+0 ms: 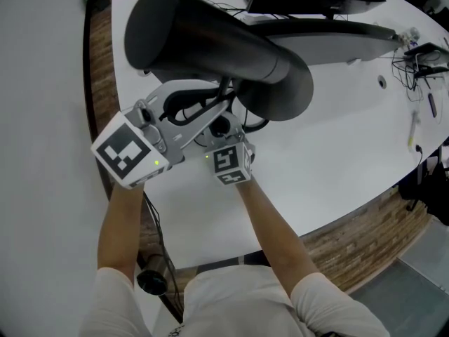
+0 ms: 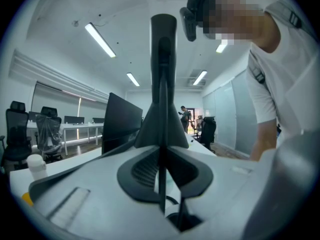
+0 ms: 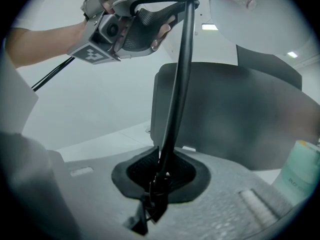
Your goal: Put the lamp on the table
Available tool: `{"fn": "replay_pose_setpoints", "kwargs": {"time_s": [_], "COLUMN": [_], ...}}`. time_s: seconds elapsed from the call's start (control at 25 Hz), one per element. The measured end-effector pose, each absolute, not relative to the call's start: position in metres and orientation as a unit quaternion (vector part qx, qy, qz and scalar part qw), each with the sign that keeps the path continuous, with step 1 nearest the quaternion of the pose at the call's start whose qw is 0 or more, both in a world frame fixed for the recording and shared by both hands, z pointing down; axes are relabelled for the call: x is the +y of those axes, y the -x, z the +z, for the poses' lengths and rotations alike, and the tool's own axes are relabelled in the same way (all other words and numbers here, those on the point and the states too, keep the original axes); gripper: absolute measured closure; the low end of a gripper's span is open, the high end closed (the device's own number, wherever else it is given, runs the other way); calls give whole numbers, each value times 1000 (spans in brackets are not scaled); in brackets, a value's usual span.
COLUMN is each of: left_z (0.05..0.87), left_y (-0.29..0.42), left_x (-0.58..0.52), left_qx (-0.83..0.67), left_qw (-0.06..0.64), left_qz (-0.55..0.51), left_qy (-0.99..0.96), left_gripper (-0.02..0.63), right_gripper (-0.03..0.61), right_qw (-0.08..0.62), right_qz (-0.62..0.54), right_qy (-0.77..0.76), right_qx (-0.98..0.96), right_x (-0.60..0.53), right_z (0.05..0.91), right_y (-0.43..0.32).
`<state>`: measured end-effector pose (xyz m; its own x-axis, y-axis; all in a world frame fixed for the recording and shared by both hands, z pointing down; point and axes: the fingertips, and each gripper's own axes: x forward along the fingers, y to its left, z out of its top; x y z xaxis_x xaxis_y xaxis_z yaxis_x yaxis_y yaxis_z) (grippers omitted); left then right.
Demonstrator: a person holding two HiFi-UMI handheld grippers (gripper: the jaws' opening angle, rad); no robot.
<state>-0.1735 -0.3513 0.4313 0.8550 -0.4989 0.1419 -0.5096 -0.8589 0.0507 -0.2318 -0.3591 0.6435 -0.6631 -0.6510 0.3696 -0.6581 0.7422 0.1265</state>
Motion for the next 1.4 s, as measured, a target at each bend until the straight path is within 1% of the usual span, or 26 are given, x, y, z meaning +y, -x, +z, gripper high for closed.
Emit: {"fn": "replay_pose_setpoints", "kwargs": {"time_s": [0.52,0.56,0.6,0.76,1.0,1.16,1.28,1.4], "left_z": [429,430,430,432,436,444,446,444], "left_y": [172,173,174,176,182,186,190,192], "left_x": [-351,-351,-351,-354,-356,-356,-349,-344], "left_qx": [-258,-256,-255,-256,-276,-294,-311,-324], "left_qw": [45,37,27,3,34,31,37,44], "left_qz": [56,58,60,60,35,56,64,66], "left_qy": [-963,-964,-965,-965,-960,-954,-947,-943], "left_gripper": [578,578,578,577,565,560,535,535], "right_gripper": [526,480,463,465,464,465,463,463], "right_qw": [204,206,207,204,204,202,201,197], "right_qz": [21,24,27,22,12,9,7,7], "right_qy": [-353,-350,-348,-353,-356,-354,-349,-347], "right_qx": [-913,-913,-914,-913,-912,-913,-915,-917], "right_x": [-358,-357,-356,-357,-356,-352,-341,-331], "right_z": [649,650,651,645,638,630,620,611], "right_y": [231,231,231,228,224,221,217,211]}}
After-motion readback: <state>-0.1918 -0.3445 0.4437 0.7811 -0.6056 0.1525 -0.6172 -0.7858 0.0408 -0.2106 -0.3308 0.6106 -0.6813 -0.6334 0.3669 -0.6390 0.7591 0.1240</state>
